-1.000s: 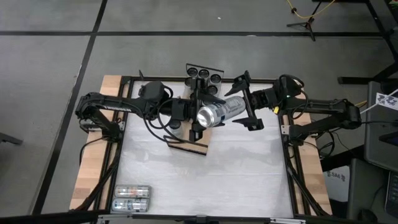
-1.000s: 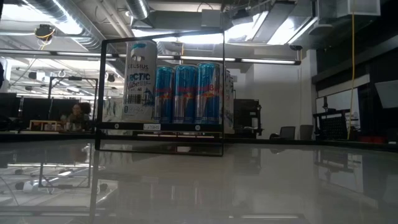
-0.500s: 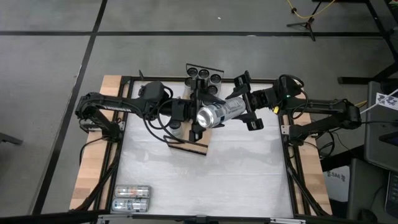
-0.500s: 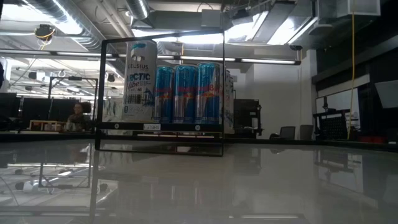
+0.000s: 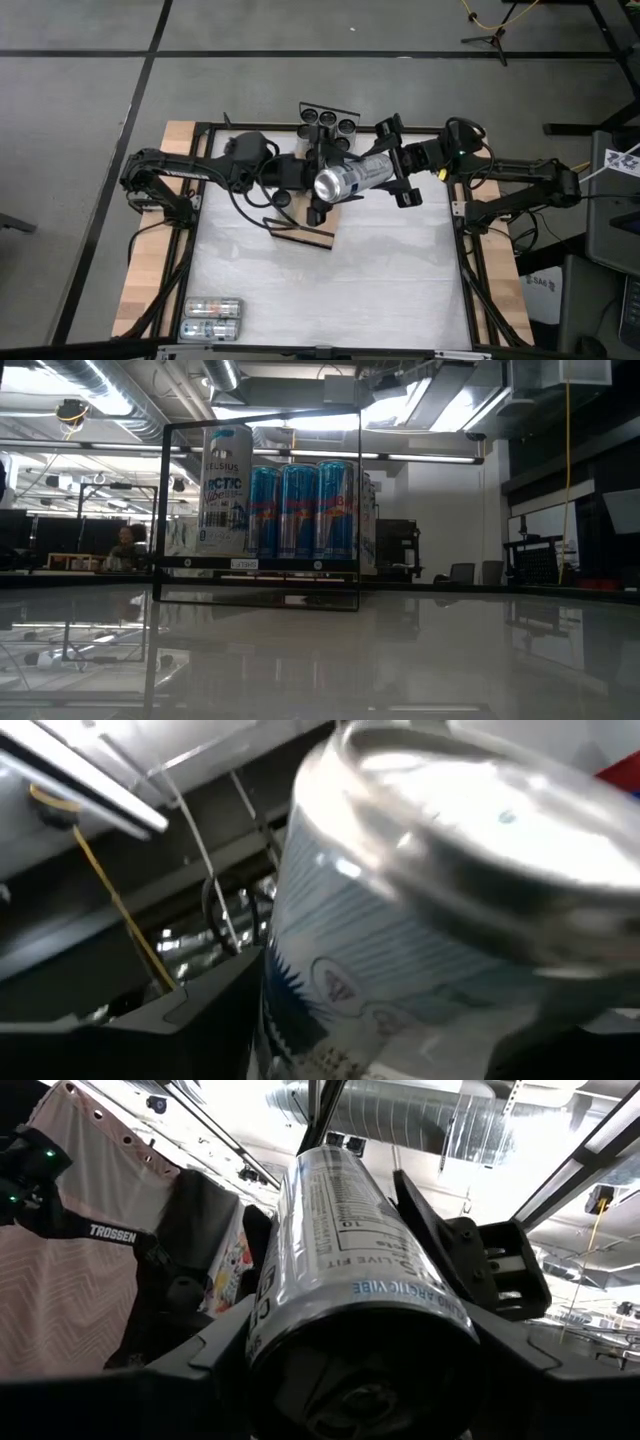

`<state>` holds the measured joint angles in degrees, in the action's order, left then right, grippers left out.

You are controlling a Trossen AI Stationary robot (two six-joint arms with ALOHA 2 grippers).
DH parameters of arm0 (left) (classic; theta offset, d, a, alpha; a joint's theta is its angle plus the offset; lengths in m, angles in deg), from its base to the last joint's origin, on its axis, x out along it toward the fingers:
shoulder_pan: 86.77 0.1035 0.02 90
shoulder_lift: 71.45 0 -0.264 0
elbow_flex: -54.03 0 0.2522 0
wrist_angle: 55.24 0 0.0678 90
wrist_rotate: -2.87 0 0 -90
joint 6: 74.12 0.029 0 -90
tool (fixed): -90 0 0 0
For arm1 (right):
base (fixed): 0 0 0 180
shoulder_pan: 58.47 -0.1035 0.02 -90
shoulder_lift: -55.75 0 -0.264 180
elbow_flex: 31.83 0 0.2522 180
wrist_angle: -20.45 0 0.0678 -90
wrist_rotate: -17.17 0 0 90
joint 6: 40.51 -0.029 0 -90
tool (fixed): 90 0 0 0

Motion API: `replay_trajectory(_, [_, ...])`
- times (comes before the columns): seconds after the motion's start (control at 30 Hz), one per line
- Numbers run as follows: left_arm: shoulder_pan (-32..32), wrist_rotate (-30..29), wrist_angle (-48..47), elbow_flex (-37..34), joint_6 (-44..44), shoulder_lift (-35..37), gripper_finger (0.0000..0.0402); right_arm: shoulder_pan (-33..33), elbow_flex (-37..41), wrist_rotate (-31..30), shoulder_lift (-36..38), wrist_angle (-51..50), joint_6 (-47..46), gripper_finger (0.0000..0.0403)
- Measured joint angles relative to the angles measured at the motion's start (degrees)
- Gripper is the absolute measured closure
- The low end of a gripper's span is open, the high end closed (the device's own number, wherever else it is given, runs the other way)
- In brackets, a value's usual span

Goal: Place canned beverage on shelf
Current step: Move the middle left blue soda can to the top right of the shelf

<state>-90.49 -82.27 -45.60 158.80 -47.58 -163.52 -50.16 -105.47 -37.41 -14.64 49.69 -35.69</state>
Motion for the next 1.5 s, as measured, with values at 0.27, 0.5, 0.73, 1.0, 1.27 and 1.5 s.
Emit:
replay_trajectory(0.27, [0.00,-2.90,-7.39,0.12,-0.41,0.51,0.0099,0.02,0.05,0.16,1.12,-4.42,-0.04,0.0155])
replay_trajectory(0.5, [0.01,-5.73,-11.66,0.15,-2.12,0.43,0.0099,0.87,0.09,-0.48,4.44,-12.44,1.63,0.0156])
replay_trajectory(0.73, [0.04,-8.91,-15.27,0.08,-2.49,0.33,0.0099,1.20,0.07,-0.22,6.47,-18.23,1.70,0.0156])
replay_trajectory(1.0, [0.17,-14.35,-20.17,-0.20,-2.87,0.30,0.0099,1.18,-0.02,-2.80,10.90,-28.14,6.19,0.0156])
replay_trajectory(1.27, [0.07,-22.24,-30.10,-0.18,-4.29,0.42,0.0099,1.18,-0.04,-6.51,16.19,-37.02,7.74,0.0156])
replay_trajectory(1.5, [0.09,-25.99,-44.51,-0.18,-10.08,0.44,0.0099,1.03,-0.06,-14.12,19.39,-49.37,8.22,0.0157])
